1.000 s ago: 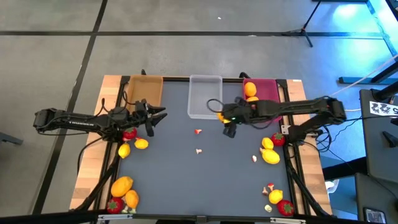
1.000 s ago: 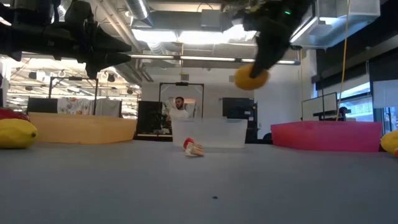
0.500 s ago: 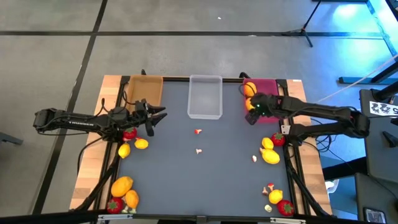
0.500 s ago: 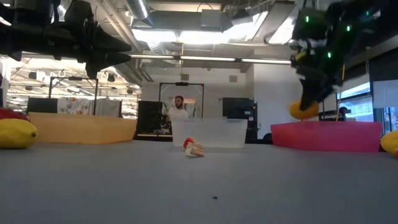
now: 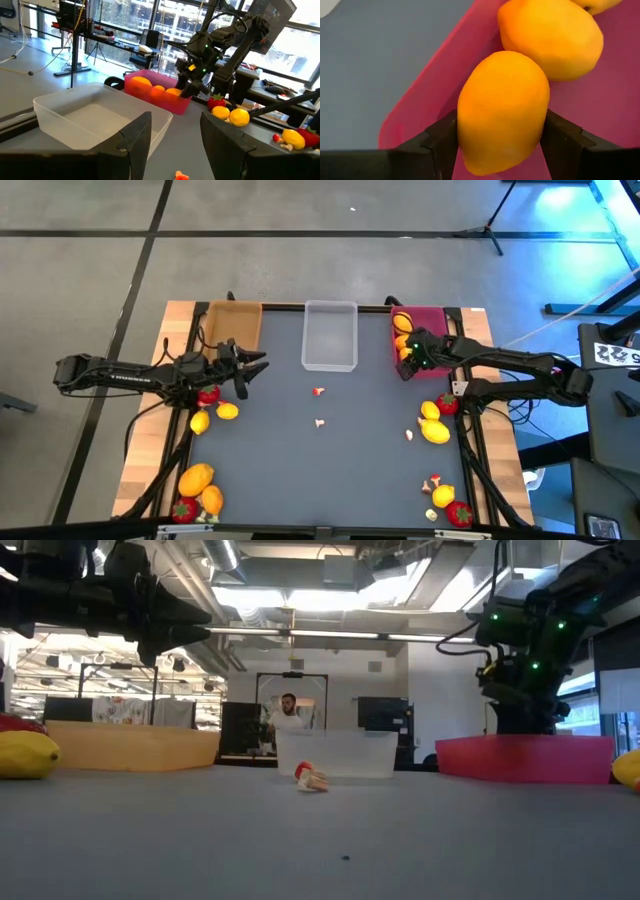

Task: Sort produce into baskets
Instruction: Put the lemon into the pink bin, then put the mushroom into the transparent bin

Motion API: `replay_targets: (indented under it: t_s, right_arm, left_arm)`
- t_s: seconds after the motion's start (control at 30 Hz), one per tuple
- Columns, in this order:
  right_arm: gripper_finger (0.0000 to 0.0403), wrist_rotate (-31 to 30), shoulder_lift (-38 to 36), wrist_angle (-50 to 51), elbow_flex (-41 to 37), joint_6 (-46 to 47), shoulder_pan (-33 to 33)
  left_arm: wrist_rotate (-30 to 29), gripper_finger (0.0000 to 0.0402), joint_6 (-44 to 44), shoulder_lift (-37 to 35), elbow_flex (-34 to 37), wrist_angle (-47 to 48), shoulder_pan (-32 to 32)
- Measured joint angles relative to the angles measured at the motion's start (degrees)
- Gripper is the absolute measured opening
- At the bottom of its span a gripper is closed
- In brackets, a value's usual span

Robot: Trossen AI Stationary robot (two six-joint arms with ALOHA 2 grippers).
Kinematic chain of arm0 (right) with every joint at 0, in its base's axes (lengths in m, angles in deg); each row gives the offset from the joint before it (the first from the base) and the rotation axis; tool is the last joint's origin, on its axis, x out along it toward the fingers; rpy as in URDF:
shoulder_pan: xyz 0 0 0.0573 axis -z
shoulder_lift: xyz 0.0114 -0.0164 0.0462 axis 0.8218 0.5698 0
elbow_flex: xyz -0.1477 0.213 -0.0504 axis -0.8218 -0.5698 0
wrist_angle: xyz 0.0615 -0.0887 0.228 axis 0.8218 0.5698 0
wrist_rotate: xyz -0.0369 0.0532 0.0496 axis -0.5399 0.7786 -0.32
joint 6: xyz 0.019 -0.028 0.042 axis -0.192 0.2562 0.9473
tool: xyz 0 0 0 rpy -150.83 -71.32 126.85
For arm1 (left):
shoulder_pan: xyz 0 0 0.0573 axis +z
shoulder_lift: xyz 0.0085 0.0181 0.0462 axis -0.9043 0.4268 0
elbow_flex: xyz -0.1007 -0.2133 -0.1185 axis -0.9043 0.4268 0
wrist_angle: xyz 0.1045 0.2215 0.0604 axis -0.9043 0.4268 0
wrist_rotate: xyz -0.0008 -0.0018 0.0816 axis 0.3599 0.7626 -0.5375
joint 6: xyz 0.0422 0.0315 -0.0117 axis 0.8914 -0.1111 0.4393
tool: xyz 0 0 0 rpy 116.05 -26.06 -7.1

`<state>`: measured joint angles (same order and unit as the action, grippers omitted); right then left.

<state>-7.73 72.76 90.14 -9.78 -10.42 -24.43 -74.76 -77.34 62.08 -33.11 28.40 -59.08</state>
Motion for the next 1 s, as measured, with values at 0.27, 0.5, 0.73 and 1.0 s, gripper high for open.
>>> replay_targets:
  t_s: [0.27,0.5,0.73,1.0]
  right_arm:
    - [0.0274,0.0,0.0,-0.2,0.0,0.0,0.0]
    - [0.0330,-0.1,-0.1,2.4,2.4,-1.7,-0.1]
    - [0.0329,1.6,-0.2,3.0,10.5,-2.2,-3.7]
    - [0.0317,2.0,0.4,-13.3,11.6,-3.4,-15.8]
  left_arm:
    - [0.0,0.0166,-0.1,0.0,0.0,0.0,0.0]
    - [0.0,0.0166,-0.3,0.0,0.0,-0.1,0.0]
    - [0.0,0.0166,-0.4,0.0,0.0,-0.1,0.0]
    - [0.0,0.0166,-0.5,0.0,0.0,-0.1,0.0]
